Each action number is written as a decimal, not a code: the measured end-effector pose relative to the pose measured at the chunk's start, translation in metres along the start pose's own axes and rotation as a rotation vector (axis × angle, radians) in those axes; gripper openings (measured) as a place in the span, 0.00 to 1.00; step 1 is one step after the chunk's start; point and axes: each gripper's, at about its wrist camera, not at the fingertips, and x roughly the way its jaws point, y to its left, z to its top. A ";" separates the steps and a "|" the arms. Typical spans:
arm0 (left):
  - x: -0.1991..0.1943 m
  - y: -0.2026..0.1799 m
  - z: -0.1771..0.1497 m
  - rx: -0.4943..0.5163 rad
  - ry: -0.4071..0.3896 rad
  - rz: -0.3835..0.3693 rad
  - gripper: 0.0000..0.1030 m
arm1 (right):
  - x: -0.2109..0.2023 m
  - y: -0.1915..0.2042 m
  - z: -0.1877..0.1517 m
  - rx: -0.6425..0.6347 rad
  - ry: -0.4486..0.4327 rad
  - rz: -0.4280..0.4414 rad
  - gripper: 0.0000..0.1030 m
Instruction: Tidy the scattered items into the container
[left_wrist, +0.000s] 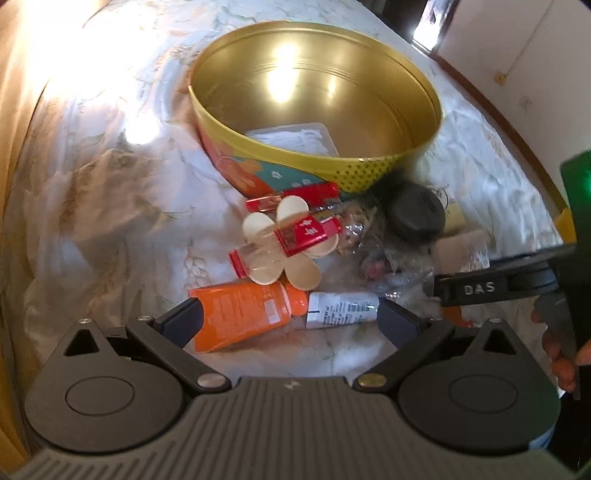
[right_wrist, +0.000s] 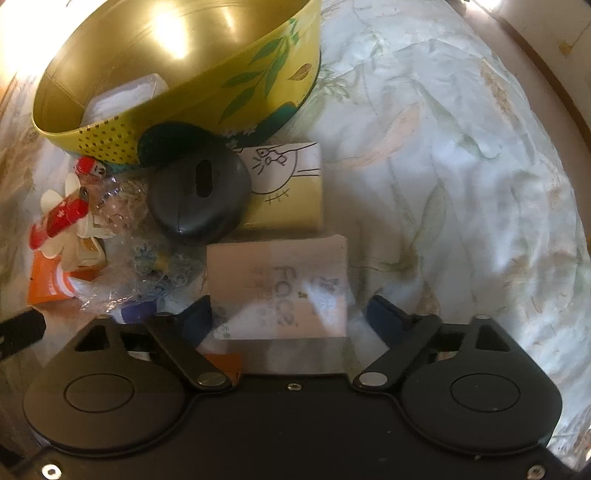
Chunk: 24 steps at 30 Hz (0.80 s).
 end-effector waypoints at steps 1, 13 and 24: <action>0.001 -0.002 -0.001 0.011 0.004 0.000 1.00 | 0.002 0.003 0.000 -0.013 0.004 -0.008 0.80; -0.003 0.004 0.008 0.073 -0.016 -0.025 1.00 | -0.021 -0.005 -0.004 0.030 -0.041 0.087 0.67; 0.001 0.025 0.015 0.368 0.008 -0.120 1.00 | -0.054 -0.020 -0.003 0.085 -0.125 0.189 0.67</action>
